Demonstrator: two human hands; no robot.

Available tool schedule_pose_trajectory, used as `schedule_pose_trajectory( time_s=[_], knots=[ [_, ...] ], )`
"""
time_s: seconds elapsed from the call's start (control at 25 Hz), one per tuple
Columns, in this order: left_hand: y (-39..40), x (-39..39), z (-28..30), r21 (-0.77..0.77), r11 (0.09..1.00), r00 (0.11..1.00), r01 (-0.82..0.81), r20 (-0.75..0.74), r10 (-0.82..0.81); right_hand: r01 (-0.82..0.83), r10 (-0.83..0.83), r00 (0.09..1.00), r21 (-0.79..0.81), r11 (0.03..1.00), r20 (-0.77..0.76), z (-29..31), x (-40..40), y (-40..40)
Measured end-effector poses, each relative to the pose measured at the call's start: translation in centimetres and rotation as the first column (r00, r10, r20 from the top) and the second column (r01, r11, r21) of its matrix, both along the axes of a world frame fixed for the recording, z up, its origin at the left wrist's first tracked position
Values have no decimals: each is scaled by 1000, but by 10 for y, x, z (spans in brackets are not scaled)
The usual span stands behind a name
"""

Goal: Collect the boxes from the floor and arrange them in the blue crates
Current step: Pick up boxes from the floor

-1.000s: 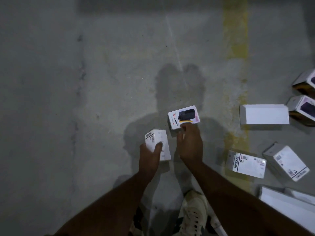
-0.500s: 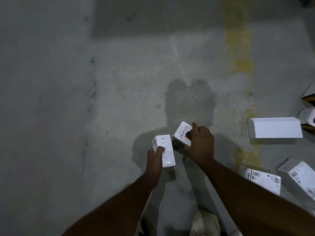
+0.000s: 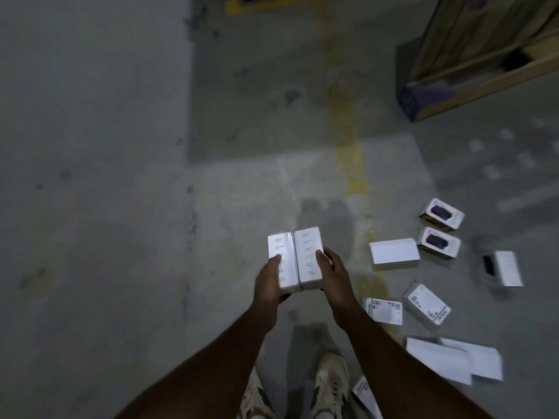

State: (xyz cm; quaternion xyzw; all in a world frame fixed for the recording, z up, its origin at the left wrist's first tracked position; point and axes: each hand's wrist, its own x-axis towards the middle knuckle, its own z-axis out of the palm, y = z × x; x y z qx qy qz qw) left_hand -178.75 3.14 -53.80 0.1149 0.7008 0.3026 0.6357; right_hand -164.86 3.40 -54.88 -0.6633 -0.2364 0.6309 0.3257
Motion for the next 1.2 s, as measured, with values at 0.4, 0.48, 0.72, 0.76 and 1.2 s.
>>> schedule_pose_trajectory(
  time_s=[0.4,0.48,0.72,0.76,1.2],
  knots=[
    [-49,31,219,93,965,964,246,79,-253,270,-271,963,119,955,-15,231,33,-69],
    [-56,33,234,135,943,946,303,77,-315,310,-313,950,122,943,7,247,32,-85],
    [-88,57,296,150,789,784,595,109,-612,490,-510,854,170,855,103,319,54,-162],
    [-94,63,306,158,768,758,621,129,-640,521,-545,830,185,833,115,329,58,-174],
    [-191,163,369,274,354,372,895,-15,-928,752,-791,588,247,612,169,386,122,-319]
  ],
)
